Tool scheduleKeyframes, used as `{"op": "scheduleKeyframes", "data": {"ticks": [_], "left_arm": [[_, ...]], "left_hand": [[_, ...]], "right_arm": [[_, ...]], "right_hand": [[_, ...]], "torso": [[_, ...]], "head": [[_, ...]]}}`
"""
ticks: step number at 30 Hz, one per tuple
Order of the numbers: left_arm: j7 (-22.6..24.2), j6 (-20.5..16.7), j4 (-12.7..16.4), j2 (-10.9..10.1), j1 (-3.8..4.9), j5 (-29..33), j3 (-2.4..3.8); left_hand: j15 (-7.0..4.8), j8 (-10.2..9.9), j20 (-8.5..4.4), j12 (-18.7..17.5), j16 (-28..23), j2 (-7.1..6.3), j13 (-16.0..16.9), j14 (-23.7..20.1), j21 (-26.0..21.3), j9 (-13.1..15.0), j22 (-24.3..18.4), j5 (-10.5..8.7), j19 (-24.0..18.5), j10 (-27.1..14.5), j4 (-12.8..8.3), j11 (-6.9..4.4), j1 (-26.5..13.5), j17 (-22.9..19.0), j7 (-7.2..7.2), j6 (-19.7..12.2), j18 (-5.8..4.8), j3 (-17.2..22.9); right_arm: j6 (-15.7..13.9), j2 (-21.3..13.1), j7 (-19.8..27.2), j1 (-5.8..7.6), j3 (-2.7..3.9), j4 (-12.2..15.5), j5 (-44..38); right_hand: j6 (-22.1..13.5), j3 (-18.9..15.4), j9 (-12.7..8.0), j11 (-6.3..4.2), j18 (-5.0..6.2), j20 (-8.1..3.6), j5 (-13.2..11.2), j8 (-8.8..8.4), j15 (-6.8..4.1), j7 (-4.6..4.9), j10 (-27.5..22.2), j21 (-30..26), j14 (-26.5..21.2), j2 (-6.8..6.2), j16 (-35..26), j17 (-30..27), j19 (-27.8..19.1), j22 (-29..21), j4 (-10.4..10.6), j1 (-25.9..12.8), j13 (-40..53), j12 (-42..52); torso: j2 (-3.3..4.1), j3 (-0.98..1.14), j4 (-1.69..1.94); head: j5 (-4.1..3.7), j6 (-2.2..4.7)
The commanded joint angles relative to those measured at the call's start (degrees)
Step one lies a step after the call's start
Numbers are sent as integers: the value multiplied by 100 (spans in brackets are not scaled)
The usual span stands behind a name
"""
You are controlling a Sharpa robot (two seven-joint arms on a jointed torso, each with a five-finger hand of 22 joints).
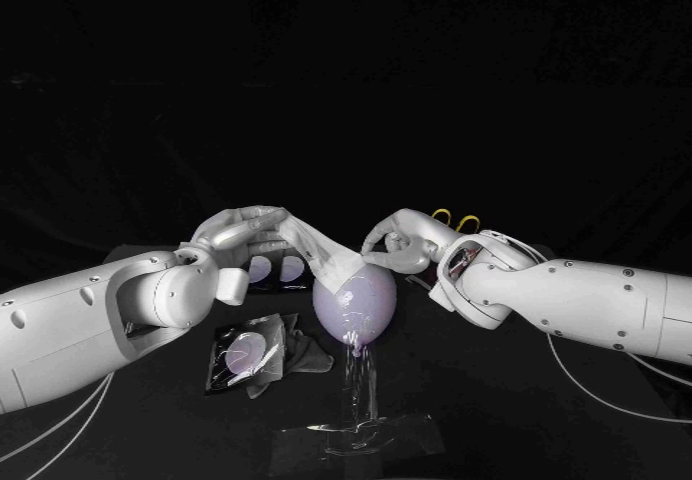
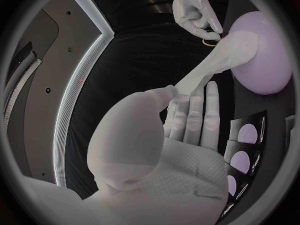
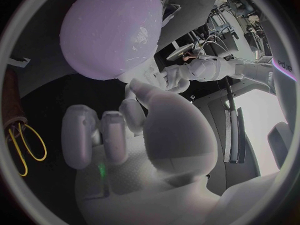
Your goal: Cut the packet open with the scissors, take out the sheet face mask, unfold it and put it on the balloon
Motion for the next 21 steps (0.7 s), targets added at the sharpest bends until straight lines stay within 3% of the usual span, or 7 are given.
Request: {"op": "scheduleKeyframes", "data": {"ticks": [1, 6, 10, 17, 18, 21], "left_arm": [[62, 16, 2, 18, 7, -22, 9], [59, 22, -6, 33, 7, -23, 9], [57, 24, -10, 38, 7, -23, 9], [52, 25, -22, 44, 8, -7, 9], [51, 25, -23, 45, 8, -7, 9], [48, 28, -26, 49, 8, -5, 9]], "left_hand": [[-37, 20, -5, 22, -23, -19, 7, -6, -25, 317, 8, 32, -41, -8, -8, -14, 55, 5, 15, 31, 83, 29], [-37, 20, -5, 22, -23, -19, 7, -6, -25, 317, 8, 32, -41, -8, -8, -14, 55, 5, 15, 31, 83, 29], [-39, 20, -4, 26, -24, -25, 8, -2, -27, 322, 8, 31, -46, -5, -11, -15, 52, 9, 14, 34, 82, 37], [-39, 20, -4, 26, -24, -25, 8, -2, -27, 322, 8, 31, -46, -5, -11, -15, 52, 9, 14, 34, 82, 37], [-39, 20, -4, 26, -24, -25, 8, -2, -27, 322, 8, 31, -46, -5, -11, -15, 52, 9, 14, 34, 82, 37], [-39, 20, -4, 26, -24, -25, 8, -2, -27, 322, 8, 31, -46, -5, -11, -15, 52, 9, 14, 34, 82, 37]], "right_arm": [[58, -6, -24, 0, 1, 5, -31], [27, -20, -33, 0, 0, -14, -37], [0, -31, -21, 0, 0, -28, -45], [34, 28, 94, 0, 0, -75, -128], [61, 50, 110, 0, 0, -86, -166], [131, 145, 159, 1, 0, -137, -294]], "right_hand": [[-289, -68, -94, 102, 25, 101, 22, -173, 99, 141, -121, -75, 429, -92, -50, 1010, 37, 1172, 59, -40, -79, -152], [-492, -99, -196, 200, 29, 178, 22, -345, 190, 251, -189, -109, 415, -137, -67, 991, 17, 1163, 78, 14, -124, -216], [-475, -83, -209, 208, 26, 195, 23, -354, 202, 255, -189, -90, 418, -117, -60, 1000, 27, 1170, 68, 63, -116, -199], [-168, 96, -201, 143, -3, 210, 28, -240, 157, 172, -25, 92, 466, 59, 38, 1123, 124, 1226, -70, 362, 49, 96], [23, 139, -175, 93, -34, 197, 31, -148, 121, 106, 154, 247, 504, 111, 114, 1220, 206, 1273, -121, 425, 235, 399], [134, 162, -167, 47, -60, 167, 31, -99, 81, 50, 374, 369, 542, 168, 191, 1321, 270, 1309, -140, 430, 489, 798]], "torso": [[0, 2, 1], [2, 2, -4], [4, 1, -1], [6, 8, 2], [6, 8, 2], [6, 8, 1]], "head": [[-3, -10], [-3, -19], [0, -20], [-3, -29], [-3, -29], [-1, -31]]}}
